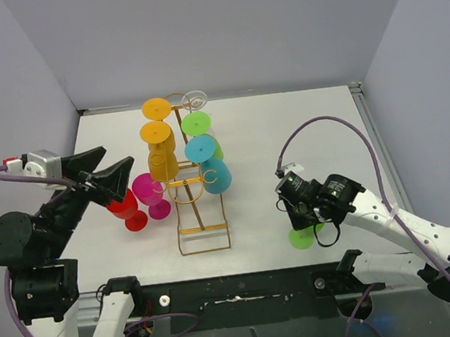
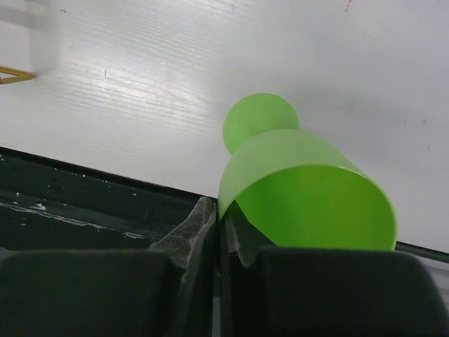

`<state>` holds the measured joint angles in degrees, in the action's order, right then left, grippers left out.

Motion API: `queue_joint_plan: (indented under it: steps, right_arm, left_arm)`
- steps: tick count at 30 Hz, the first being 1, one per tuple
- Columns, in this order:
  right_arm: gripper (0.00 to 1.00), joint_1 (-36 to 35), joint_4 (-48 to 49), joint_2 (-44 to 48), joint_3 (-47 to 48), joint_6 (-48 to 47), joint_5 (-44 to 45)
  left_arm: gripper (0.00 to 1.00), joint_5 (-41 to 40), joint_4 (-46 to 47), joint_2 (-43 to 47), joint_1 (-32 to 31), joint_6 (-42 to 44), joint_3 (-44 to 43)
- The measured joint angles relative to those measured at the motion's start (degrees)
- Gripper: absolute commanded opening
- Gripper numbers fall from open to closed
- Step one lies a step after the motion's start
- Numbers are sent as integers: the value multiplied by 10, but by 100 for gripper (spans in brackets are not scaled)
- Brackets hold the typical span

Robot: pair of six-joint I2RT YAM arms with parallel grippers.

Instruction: Place the wine glass upside down on the wine glass rack

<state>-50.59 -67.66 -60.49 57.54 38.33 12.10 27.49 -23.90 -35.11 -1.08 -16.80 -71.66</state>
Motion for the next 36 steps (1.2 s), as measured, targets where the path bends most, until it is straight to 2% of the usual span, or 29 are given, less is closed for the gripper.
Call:
queue_joint_plan:
  steps: [5, 10, 15, 24, 36]
  right_arm:
    - [0, 0, 5, -6, 27, -9, 25]
    - [0, 3, 21, -16, 105, -29, 70]
    - [0, 3, 94, -15, 194, -64, 136]
    - [0, 3, 371, 21, 228, -185, 208]
    - [0, 3, 760, 37, 170, -288, 139]
  left_arm:
    - [66, 7, 28, -1, 0, -17, -5]
    - [66, 29, 82, -21, 0, -58, -14]
    - [66, 39, 150, -53, 0, -139, -23]
    - [65, 38, 292, -86, 0, -318, -7]
    - [61, 33, 462, -180, -6, -526, 10]
